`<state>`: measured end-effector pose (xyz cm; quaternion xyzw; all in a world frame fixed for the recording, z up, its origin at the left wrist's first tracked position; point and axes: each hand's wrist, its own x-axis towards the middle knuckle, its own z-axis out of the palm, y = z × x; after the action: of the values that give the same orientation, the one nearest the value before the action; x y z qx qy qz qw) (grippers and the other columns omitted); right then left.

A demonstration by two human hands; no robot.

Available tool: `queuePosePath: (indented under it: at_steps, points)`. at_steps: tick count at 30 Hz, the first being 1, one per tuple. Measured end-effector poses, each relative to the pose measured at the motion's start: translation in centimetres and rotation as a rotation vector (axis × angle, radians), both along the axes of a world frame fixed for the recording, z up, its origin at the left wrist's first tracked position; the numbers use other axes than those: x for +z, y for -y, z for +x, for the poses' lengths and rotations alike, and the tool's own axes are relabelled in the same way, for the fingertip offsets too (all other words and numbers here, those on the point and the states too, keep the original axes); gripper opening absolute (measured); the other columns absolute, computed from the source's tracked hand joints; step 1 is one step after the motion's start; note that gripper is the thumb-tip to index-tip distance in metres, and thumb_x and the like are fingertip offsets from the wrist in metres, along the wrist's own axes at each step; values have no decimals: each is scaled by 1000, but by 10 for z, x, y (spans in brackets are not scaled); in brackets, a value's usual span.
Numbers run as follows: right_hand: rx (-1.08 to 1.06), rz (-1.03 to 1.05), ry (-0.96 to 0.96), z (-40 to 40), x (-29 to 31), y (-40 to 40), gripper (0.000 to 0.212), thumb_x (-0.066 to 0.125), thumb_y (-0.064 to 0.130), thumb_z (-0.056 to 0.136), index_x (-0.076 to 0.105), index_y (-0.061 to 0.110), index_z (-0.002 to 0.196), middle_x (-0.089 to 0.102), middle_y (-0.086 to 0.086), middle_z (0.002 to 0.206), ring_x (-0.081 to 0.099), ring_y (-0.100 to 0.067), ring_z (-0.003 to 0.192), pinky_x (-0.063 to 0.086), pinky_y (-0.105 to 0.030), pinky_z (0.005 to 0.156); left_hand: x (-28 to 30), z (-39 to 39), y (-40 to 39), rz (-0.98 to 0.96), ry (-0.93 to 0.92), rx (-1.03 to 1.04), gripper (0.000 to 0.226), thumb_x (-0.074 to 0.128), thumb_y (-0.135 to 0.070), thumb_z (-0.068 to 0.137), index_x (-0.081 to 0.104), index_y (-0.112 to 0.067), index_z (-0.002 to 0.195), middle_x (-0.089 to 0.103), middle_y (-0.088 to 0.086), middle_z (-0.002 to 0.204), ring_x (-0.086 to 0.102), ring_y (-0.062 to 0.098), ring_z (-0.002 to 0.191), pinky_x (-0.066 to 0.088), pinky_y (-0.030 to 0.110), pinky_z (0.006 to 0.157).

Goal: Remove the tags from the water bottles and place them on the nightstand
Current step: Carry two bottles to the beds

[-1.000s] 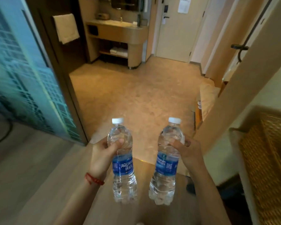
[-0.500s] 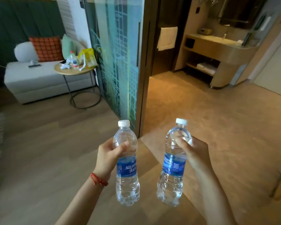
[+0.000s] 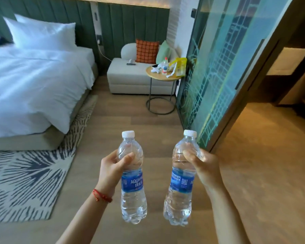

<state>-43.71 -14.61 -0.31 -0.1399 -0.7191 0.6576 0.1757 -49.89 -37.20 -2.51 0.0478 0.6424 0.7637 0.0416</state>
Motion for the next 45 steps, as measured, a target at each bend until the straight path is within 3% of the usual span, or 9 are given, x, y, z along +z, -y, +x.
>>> queuePosePath:
  at_steps: [5, 10, 15, 20, 23, 30, 33, 37, 45]
  points:
    - [83, 23, 0, -59, 0, 51, 34, 67, 54, 49, 72, 23, 63, 70, 11, 60, 63, 1, 55, 47, -11, 52, -2, -43, 53, -8, 15, 83, 21, 73, -24, 65, 70, -14, 83, 74, 2, 73, 69, 15, 69, 54, 21, 56]
    - [113, 60, -22, -118, -1, 108, 60, 66, 56, 48, 69, 2, 75, 68, -3, 64, 61, -10, 58, 47, -18, 53, -2, -97, 110, -20, 10, 104, 18, 72, -23, 65, 69, -13, 79, 73, 1, 68, 69, 13, 64, 52, 19, 53]
    - [159, 45, -16, -174, -3, 173, 46, 63, 57, 49, 71, 20, 74, 72, 15, 63, 65, 4, 59, 44, -6, 51, -2, -145, 179, -24, 2, 133, 20, 73, -28, 62, 71, -16, 78, 73, 2, 70, 69, 13, 65, 52, 18, 54]
    - [278, 11, -1, -240, -9, 242, 47, 68, 52, 51, 73, 12, 75, 74, -3, 83, 70, -9, 70, 51, -15, 54, -8, -184, 249, -13, 32, 229, 34, 80, -25, 60, 69, -11, 89, 74, 4, 74, 70, 16, 68, 53, 19, 55]
    - [391, 18, -6, -282, -13, 281, 50, 68, 50, 53, 71, 9, 80, 74, 2, 69, 70, -10, 64, 51, -16, 52, -16, -205, 286, 12, 58, 324, 30, 69, -26, 62, 68, -13, 89, 75, 1, 74, 70, 15, 68, 53, 18, 55]
    - [661, 32, 54, -396, -31, 373, 42, 71, 48, 58, 71, 13, 81, 75, -6, 77, 71, -23, 71, 58, -33, 63, -31, -264, 369, 10, 76, 556, 32, 67, -26, 61, 66, -8, 88, 74, -1, 68, 69, 12, 61, 51, 15, 52]
    - [786, -5, 65, -453, -32, 423, 34, 73, 46, 55, 73, 19, 77, 74, -2, 72, 70, -17, 65, 57, -27, 58, -34, -302, 410, -9, 76, 655, 36, 67, -26, 62, 64, -7, 92, 73, -3, 66, 69, 10, 60, 50, 14, 51]
    - [934, -56, 81, -529, -27, 496, 34, 75, 39, 53, 69, 14, 76, 73, 1, 66, 68, -11, 59, 51, -18, 51, -32, -355, 466, 7, 76, 788, 32, 67, -24, 62, 65, -13, 92, 74, -4, 70, 69, 10, 62, 51, 15, 52]
    - [1129, 24, 77, -648, -19, 634, 29, 75, 44, 54, 67, 25, 73, 73, 8, 67, 68, -7, 61, 51, -14, 55, -25, -431, 571, -36, 93, 1010, 26, 68, -25, 63, 65, -17, 87, 74, -4, 72, 70, 13, 63, 52, 15, 53]
